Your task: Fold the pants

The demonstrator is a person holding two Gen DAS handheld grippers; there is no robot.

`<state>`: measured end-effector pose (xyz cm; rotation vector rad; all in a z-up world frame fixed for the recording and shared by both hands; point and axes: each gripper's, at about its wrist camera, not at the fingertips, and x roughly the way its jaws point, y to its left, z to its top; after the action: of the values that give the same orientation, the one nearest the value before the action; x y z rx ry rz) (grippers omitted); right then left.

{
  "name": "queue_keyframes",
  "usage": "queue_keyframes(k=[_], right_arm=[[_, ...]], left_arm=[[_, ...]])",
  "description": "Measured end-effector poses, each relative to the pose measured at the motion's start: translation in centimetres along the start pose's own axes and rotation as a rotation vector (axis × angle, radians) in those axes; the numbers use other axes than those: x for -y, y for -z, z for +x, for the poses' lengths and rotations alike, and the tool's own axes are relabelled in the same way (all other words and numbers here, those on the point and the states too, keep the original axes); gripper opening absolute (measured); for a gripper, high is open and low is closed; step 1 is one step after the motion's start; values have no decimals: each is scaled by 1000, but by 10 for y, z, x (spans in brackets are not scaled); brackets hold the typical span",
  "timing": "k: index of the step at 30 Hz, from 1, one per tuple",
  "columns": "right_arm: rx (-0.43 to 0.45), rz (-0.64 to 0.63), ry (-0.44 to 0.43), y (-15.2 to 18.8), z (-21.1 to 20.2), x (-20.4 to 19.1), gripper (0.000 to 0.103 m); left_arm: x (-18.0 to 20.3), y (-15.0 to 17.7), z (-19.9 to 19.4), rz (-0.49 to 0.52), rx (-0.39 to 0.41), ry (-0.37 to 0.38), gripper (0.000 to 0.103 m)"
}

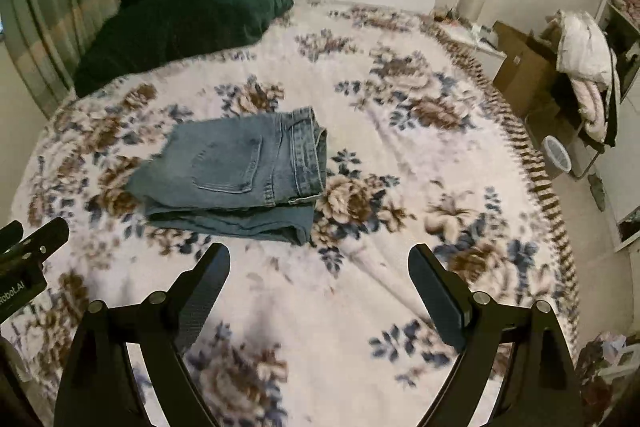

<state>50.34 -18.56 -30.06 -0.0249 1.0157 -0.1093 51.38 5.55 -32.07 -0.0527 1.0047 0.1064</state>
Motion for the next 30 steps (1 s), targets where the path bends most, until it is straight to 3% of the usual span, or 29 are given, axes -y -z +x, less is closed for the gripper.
queue_keyframes(k=[6, 12, 18, 21, 25, 30], right_arm=[[72, 7, 11, 25, -128, 8, 93], [146, 26, 22, 61, -270, 7, 93], [211, 31, 3, 100, -394, -1, 93], [226, 20, -20, 116, -443, -1, 93], [264, -4, -32, 135, -496, 2, 93], [286, -20, -61, 150, -540, 8, 93]], left_arm=[[-17, 21, -110, -5, 53, 46, 89], [-27, 45, -224, 55, 125, 51, 89], [-42, 72, -309, 73, 159, 52, 90], [-50, 81, -348, 55, 177, 42, 100], [-55, 94, -390, 41, 235, 17, 100], [-52, 111, -418, 43, 254, 2, 100]])
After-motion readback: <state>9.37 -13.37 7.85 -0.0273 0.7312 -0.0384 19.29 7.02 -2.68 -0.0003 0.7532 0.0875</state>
